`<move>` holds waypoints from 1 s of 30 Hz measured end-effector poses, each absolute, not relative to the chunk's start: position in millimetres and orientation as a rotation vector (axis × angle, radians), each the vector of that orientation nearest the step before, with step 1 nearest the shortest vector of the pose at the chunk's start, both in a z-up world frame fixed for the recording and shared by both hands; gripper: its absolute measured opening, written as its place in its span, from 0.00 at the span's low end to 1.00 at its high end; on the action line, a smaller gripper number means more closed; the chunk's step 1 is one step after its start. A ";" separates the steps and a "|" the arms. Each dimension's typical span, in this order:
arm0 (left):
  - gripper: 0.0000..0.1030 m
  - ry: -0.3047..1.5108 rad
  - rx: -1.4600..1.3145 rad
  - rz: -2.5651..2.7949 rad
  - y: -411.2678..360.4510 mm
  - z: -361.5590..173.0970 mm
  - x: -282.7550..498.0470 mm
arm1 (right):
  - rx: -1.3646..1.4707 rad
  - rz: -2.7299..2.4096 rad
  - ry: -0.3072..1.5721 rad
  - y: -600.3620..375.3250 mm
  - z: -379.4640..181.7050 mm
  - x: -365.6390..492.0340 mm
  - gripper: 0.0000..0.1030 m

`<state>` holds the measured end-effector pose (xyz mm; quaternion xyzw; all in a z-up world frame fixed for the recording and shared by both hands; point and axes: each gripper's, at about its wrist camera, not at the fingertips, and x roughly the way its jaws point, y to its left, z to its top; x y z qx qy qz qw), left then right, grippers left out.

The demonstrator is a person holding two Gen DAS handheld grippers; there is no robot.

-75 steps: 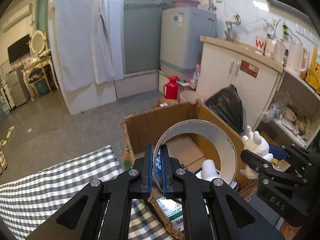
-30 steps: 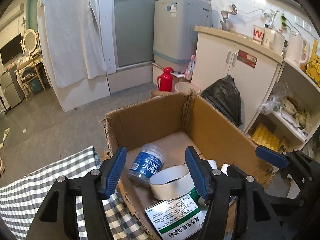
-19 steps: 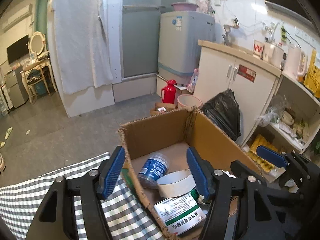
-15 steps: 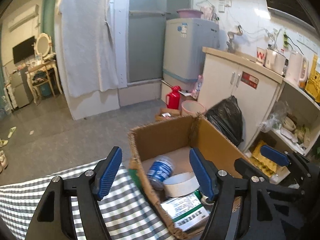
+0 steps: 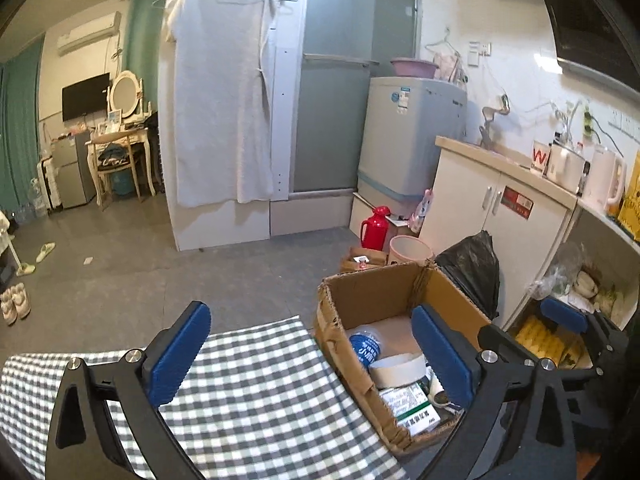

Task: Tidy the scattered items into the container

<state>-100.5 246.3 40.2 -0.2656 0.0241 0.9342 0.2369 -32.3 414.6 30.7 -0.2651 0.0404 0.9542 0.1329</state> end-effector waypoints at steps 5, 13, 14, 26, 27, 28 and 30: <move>1.00 0.061 -0.730 2.607 221.0 47.1 -92.1 | -0.758 2.804 0.101 396.9 34.7 -28.6 1.00; 1.00 0.047 -0.739 2.698 178.4 56.0 -76.2 | -0.729 2.878 0.088 364.8 43.1 -24.4 1.00; 1.00 0.044 -0.742 2.706 174.7 56.2 -75.4 | -0.728 2.888 0.085 360.5 43.8 -24.7 1.00; 1.00 0.029 -0.751 2.851 110.8 57.9 -59.9 | -0.750 2.985 0.082 304.1 44.8 -32.4 1.00; 1.00 0.023 -0.753 2.863 104.0 57.9 -58.3 | -0.751 2.991 0.081 300.5 44.5 -32.8 1.00; 1.00 0.020 -0.750 2.880 97.3 57.9 -56.5 | -0.753 3.002 0.078 294.4 44.1 -33.0 1.00; 1.00 0.018 -0.747 2.912 84.9 58.3 -53.2 | -0.757 3.015 0.073 285.3 43.6 -34.0 1.00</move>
